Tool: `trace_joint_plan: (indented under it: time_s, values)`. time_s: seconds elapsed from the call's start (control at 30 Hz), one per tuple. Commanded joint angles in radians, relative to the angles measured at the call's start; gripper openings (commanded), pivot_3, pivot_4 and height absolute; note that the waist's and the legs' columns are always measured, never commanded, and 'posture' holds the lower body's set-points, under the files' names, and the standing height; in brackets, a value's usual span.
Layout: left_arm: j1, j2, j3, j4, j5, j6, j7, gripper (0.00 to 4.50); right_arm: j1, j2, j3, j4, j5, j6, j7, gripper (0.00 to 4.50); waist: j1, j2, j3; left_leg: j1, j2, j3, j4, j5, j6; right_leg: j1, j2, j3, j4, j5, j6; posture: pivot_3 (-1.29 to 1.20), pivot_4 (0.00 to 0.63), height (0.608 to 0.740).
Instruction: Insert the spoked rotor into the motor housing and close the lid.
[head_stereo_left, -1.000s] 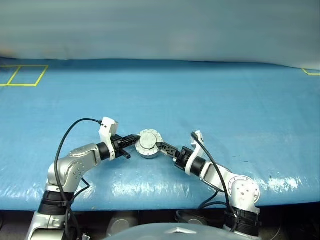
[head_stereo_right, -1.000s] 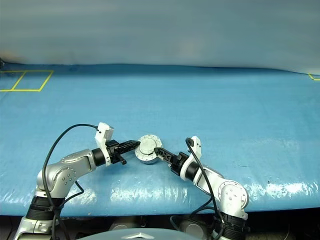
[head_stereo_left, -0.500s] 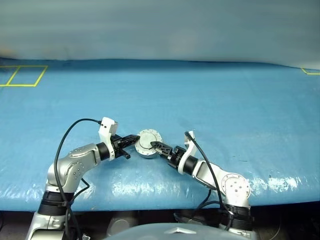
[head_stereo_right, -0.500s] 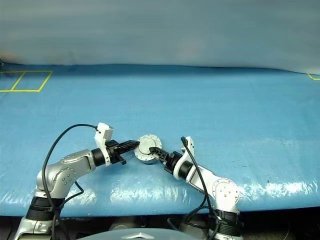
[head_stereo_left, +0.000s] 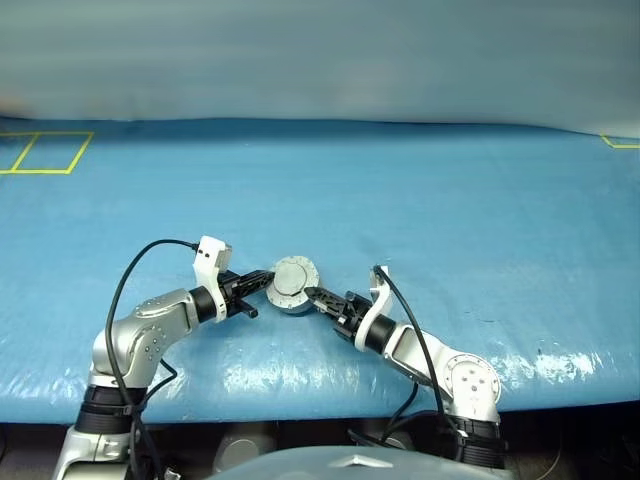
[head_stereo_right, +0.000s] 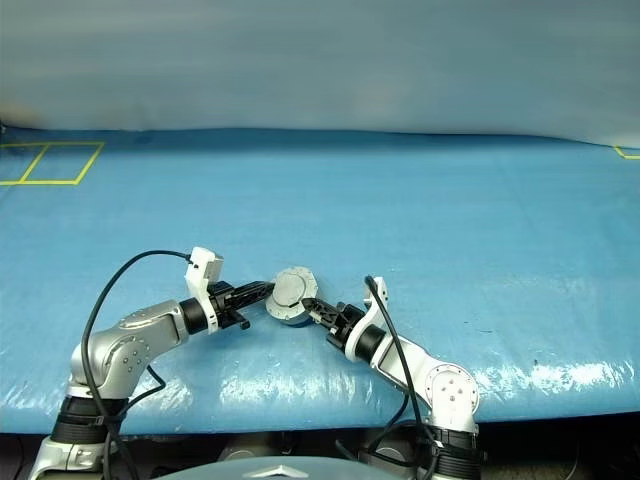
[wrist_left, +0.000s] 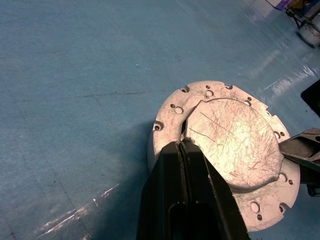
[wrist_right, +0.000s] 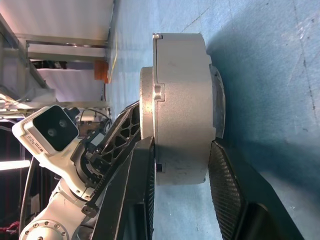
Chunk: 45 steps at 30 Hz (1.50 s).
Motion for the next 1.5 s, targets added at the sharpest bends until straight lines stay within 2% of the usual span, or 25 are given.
trace_joint_plan:
  time_s: [0.03,0.13,0.27,0.4,0.5,0.73,0.87,0.9,1.17,1.5]
  values:
    - [0.022,-0.092,0.085,-0.076,-0.054,-0.108,0.035,0.0,0.009,0.008,0.03,-0.033,0.033,-0.004,-0.018,1.17,0.0,0.0,0.001,0.0,0.0,0.0,0.0,0.0,0.0,0.0,0.0,0.0,0.0,0.0,0.0,0.0,0.15,0.74]
    - [0.056,-0.196,0.19,-0.164,-0.11,-0.173,0.13,0.0,0.008,0.024,0.012,-0.045,0.064,-0.049,-0.036,1.17,0.002,-0.002,0.001,-0.004,0.0,0.0,0.001,0.0,0.0,-0.003,0.0,0.0,0.0,0.0,0.001,0.0,0.15,0.74]
    - [0.121,-0.265,0.247,-0.253,-0.196,-0.179,0.208,0.0,0.002,0.025,0.009,-0.054,0.106,-0.091,-0.058,1.17,-0.002,-0.001,0.001,-0.007,0.001,0.0,0.002,0.0,0.0,-0.005,0.001,0.0,0.0,0.001,0.0,0.0,0.15,0.74]
    - [0.241,-0.367,0.294,-0.306,-0.413,-0.131,0.328,0.0,-0.025,0.025,0.002,-0.049,0.155,-0.137,-0.078,1.17,0.0,-0.001,0.002,-0.01,0.0,-0.001,0.005,-0.001,0.001,-0.006,0.001,0.0,-0.001,0.001,0.001,0.0,0.15,0.74]
    - [0.31,-0.42,0.276,-0.32,-0.521,-0.106,0.401,0.59,-0.051,0.023,-0.004,-0.039,0.183,-0.17,-0.09,1.17,0.003,-0.001,0.004,-0.012,0.0,-0.002,0.008,-0.001,0.002,-0.006,0.001,-0.001,-0.002,0.002,0.002,0.0,0.15,0.74]
    - [0.366,-0.536,0.227,-0.276,-0.677,-0.15,0.479,2.92,-0.123,0.012,-0.005,-0.027,0.22,-0.216,-0.108,1.17,0.001,0.0,0.005,-0.013,0.0,-0.002,0.011,-0.001,0.002,-0.005,0.002,-0.002,-0.001,0.002,0.002,0.0,0.15,0.74]
    - [0.368,-0.546,0.188,-0.245,-0.76,-0.167,0.515,4.31,-0.149,0.01,-0.002,-0.028,0.232,-0.231,-0.113,1.17,0.0,0.0,0.005,-0.013,0.0,-0.002,0.01,-0.001,0.002,-0.005,0.001,-0.001,-0.001,0.002,0.001,0.0,0.15,0.74]
    - [0.368,-0.544,0.179,-0.238,-0.788,-0.168,0.52,4.49,-0.155,0.012,0.0,-0.031,0.238,-0.237,-0.112,1.17,0.0,0.0,0.005,-0.013,-0.001,-0.002,0.01,-0.001,0.002,-0.005,0.001,-0.001,-0.001,0.002,0.001,0.0,0.15,0.74]
    - [0.366,-0.511,0.129,-0.192,-0.933,-0.177,0.51,4.5,-0.179,0.037,0.047,-0.071,0.294,-0.269,-0.123,1.17,-0.002,0.0,0.006,-0.013,0.0,-0.001,0.011,-0.002,0.003,-0.005,0.002,-0.001,-0.001,0.003,0.0,0.0,0.15,0.74]
    - [0.343,-0.5,0.106,-0.118,-0.985,-0.184,0.405,4.5,-0.126,0.016,0.151,-0.125,0.365,-0.274,-0.163,1.17,-0.003,0.001,0.006,-0.013,-0.001,-0.001,0.011,-0.002,0.003,-0.005,0.002,-0.001,-0.001,0.005,-0.003,0.0,0.15,0.74]
